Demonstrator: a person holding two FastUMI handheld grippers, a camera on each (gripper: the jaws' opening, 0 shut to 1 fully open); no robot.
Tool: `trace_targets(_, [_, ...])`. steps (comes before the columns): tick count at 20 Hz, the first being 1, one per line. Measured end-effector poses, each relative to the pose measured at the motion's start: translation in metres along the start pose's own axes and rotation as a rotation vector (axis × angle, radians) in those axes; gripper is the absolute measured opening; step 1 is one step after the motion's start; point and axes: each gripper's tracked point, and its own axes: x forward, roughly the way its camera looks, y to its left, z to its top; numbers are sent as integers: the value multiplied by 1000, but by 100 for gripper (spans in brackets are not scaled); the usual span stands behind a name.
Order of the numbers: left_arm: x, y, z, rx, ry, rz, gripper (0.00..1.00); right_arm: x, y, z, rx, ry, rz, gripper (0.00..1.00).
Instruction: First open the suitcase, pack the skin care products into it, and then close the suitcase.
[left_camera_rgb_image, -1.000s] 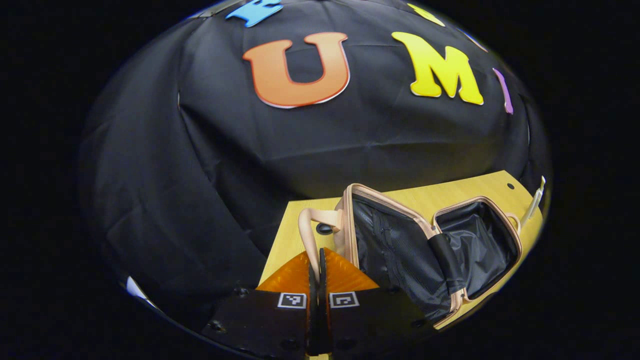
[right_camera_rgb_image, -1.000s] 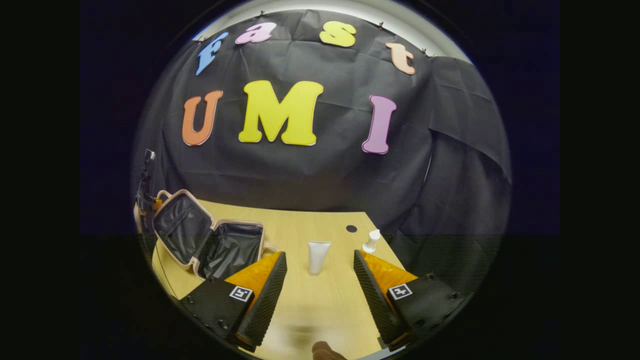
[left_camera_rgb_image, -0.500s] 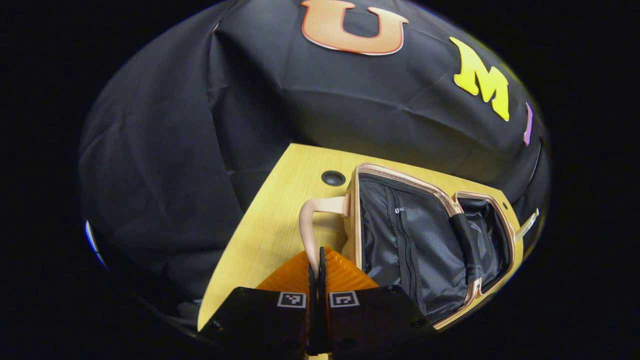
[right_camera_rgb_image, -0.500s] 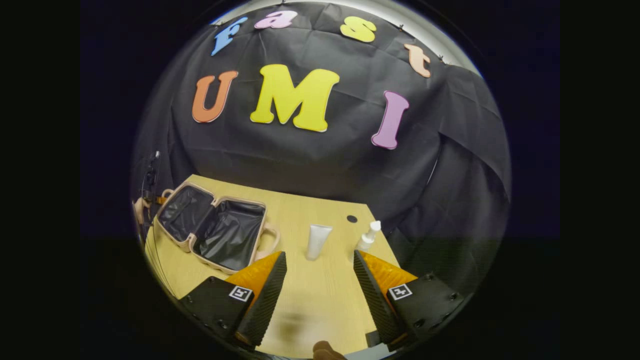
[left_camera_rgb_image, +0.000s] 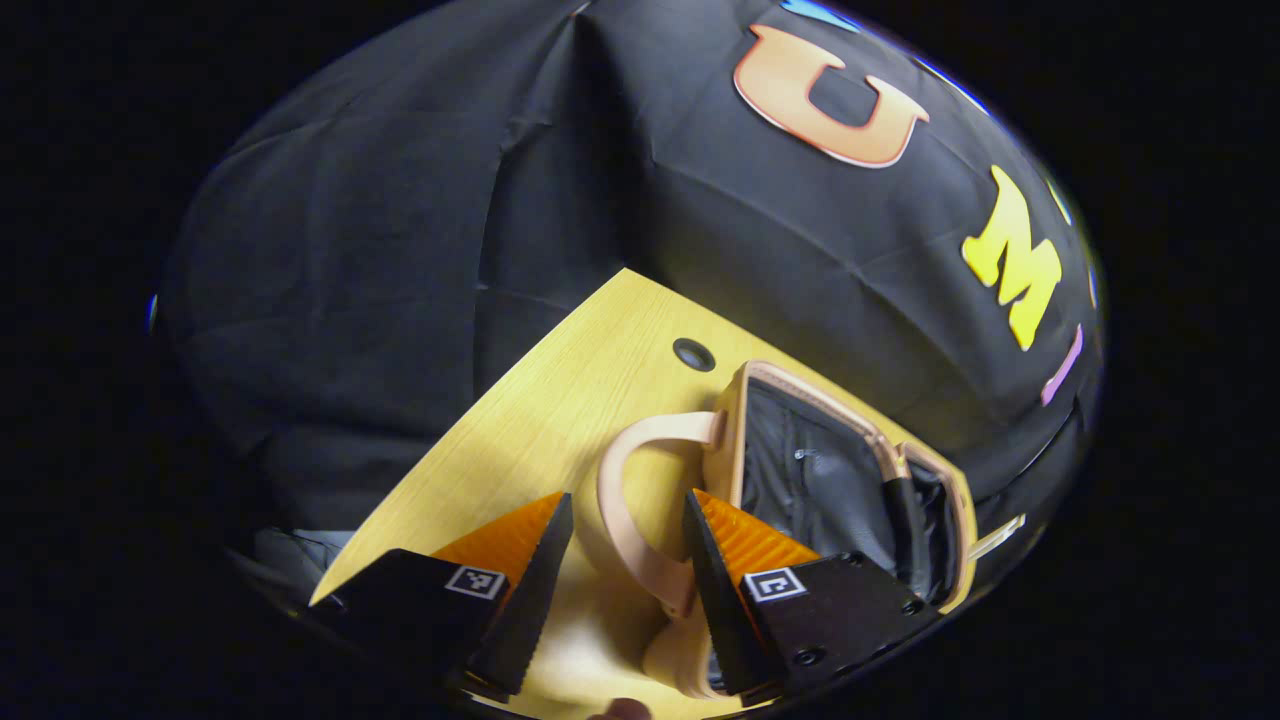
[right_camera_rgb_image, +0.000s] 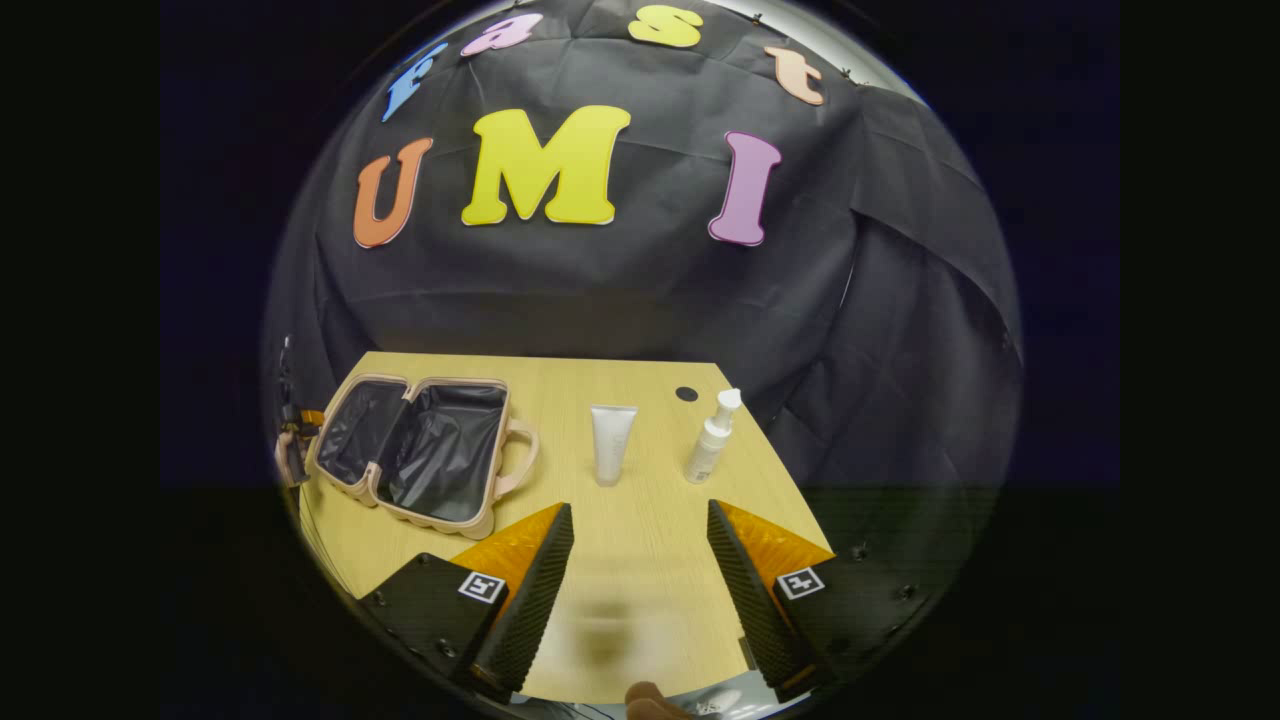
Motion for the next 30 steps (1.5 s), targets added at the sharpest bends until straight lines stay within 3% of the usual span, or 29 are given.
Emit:
trace_targets(1, [-9,-6,2,0,-15,-5,80,2,0,-2,0,3,8,80])
trace_targets(2, [-18,-12,6,17,-34,2,74,4,0,-4,0,4,15,80])
trace_targets(4, [-42,-29,10,64,-65,4,97,5,-1,-7,4,-6,37,80])
trace_targets(8, [-81,-107,4,174,-92,-64,98,12,-14,-11,-20,-51,74,80])
trace_targets(15, [-98,-294,-74,349,-47,-262,97,46,-77,-12,-27,-71,134,80])
trace_targets(21, [-80,-469,-165,496,61,-453,97,92,-160,0,15,-86,152,80])
trace_targets(24, [-61,-534,-234,553,182,-537,97,110,-201,2,28,-95,145,80])
trace_targets(26, [-47,-570,-272,598,236,-559,98,121,-223,-2,26,-80,154,80])
trace_targets(30, [-11,-599,-328,691,283,-524,98,137,-256,-17,-8,-54,170,80])
